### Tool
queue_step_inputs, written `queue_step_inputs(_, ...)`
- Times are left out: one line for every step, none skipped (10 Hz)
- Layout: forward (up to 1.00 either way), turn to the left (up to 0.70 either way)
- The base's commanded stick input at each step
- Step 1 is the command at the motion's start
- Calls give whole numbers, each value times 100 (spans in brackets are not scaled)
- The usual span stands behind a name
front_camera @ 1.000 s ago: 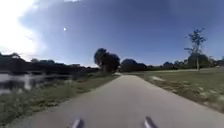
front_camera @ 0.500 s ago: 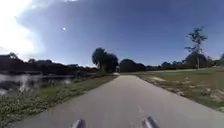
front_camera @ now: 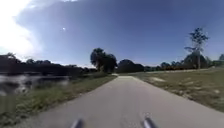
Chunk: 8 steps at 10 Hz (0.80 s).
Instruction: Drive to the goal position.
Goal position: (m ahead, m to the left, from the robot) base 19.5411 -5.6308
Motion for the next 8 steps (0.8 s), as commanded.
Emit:
queue_step_inputs(70, 0)
queue_step_inputs(70, 0)
queue_step_inputs(70, 0)
queue_step_inputs(70, 0)
queue_step_inputs(70, 0)
queue_step_inputs(70, 0)
queue_step_inputs(70, 0)
queue_step_inputs(70, 0)
